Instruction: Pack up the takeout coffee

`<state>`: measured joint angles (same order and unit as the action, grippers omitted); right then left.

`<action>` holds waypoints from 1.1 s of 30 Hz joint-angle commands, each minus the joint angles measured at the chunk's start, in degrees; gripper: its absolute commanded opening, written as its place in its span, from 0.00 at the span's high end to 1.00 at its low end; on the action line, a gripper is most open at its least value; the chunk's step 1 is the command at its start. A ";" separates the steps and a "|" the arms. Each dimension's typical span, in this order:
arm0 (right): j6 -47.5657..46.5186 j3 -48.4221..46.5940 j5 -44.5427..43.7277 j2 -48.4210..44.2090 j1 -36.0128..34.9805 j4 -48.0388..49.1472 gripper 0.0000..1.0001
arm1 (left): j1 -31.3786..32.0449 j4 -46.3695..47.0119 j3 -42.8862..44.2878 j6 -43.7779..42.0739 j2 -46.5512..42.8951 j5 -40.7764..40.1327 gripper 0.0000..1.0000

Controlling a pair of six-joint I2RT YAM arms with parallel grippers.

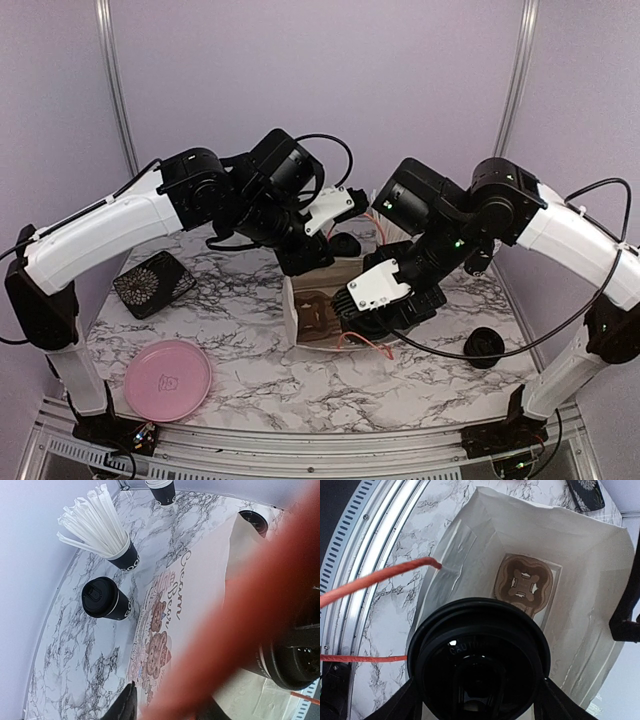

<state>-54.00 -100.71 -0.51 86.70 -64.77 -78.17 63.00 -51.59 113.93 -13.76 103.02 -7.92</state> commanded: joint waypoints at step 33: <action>-0.71 19.31 -14.26 -12.35 -0.46 16.93 0.50 | -22.25 17.06 -0.98 21.64 14.51 18.19 0.47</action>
<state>-55.51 -82.89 -14.31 76.51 -64.88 -63.46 40.58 -36.03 109.91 4.19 114.80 4.12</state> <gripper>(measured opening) 0.696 0.536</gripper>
